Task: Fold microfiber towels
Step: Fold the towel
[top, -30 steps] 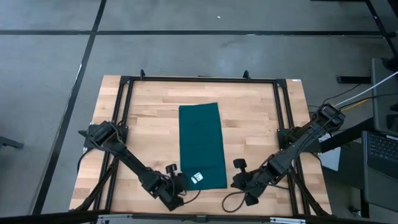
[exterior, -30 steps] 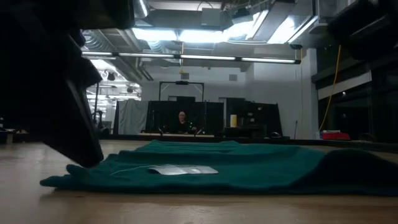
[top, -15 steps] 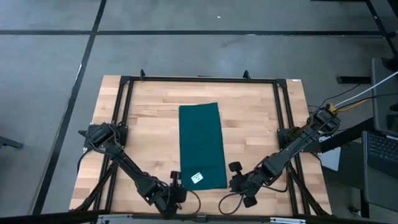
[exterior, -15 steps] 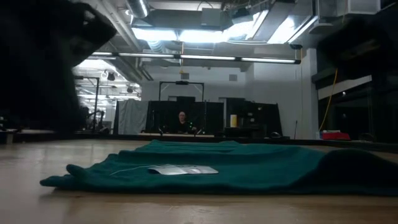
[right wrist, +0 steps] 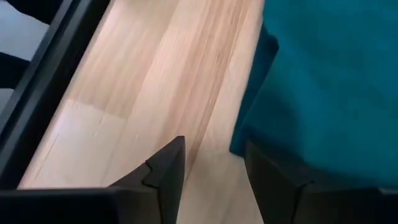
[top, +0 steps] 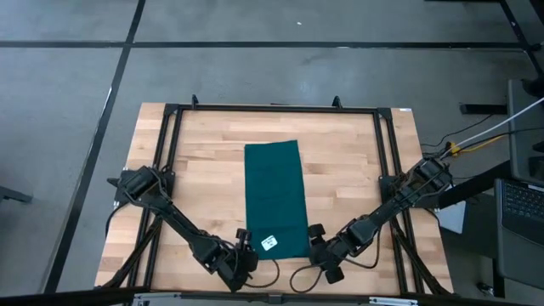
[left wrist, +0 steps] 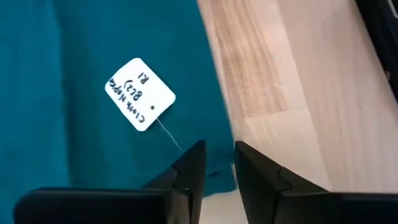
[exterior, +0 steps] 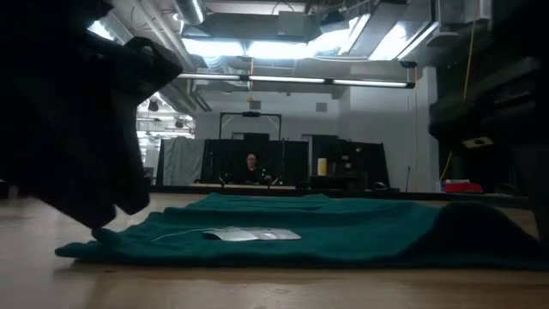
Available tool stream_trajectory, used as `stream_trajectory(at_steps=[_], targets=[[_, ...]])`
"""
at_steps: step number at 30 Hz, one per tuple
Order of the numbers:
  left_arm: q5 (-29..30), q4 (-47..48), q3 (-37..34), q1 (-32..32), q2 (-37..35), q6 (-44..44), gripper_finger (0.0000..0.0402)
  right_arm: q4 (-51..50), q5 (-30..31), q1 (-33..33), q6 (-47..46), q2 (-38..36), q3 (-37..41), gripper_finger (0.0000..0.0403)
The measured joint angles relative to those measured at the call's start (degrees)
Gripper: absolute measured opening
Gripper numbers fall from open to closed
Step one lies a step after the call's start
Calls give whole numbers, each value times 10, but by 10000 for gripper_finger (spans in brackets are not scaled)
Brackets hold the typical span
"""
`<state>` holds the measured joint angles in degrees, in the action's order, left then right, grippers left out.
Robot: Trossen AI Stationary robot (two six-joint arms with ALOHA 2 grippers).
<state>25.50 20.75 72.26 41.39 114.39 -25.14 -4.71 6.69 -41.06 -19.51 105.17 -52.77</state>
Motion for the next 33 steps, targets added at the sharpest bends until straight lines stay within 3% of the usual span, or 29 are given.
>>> stream_trajectory(at_steps=[11, 28, 33], targets=[[-7, -4, -13, 10, 1, -53, 84, 21, -3, 14, 3, 6, 0, 113], [-45, -23, -13, 34, -1, -73, 81, 91, 5, 22, -13, 56, -4, 129], [-48, -3, -13, 37, -18, -76, 83, 88, 8, 23, -11, 57, -4, 96]])
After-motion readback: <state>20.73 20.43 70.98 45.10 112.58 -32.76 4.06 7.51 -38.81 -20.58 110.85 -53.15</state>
